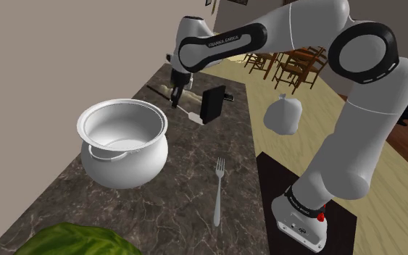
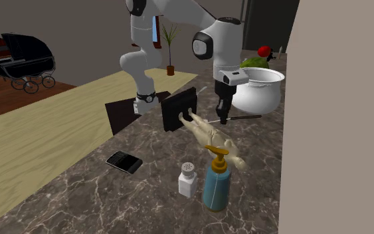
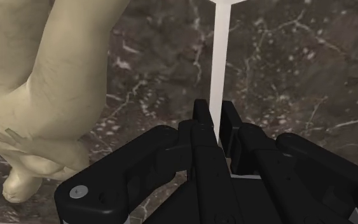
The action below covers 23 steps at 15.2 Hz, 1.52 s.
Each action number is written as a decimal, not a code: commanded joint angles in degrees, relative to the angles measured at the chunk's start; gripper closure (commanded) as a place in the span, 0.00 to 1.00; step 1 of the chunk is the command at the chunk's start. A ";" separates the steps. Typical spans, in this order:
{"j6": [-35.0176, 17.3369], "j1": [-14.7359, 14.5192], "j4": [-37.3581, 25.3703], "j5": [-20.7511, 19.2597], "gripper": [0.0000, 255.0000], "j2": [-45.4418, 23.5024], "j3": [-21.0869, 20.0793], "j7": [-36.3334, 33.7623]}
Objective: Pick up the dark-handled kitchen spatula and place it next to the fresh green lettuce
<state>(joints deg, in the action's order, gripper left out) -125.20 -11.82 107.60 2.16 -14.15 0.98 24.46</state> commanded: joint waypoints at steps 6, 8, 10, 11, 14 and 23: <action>4.84 -0.04 -2.91 -0.15 1.00 1.95 0.02 -0.24; 6.25 -0.04 -3.86 -0.18 1.00 2.41 0.03 -0.29; 7.67 -0.04 -4.87 -0.21 1.00 2.83 0.03 -0.34; 8.39 -0.04 -5.39 -0.23 1.00 3.02 0.04 -0.36; 10.55 -0.04 -7.05 -0.27 1.00 3.53 0.05 -0.43; 17.21 -0.02 -12.83 -0.37 1.00 4.41 0.07 -0.62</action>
<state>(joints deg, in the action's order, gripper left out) -108.75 -11.87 95.43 1.82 -9.85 1.02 23.81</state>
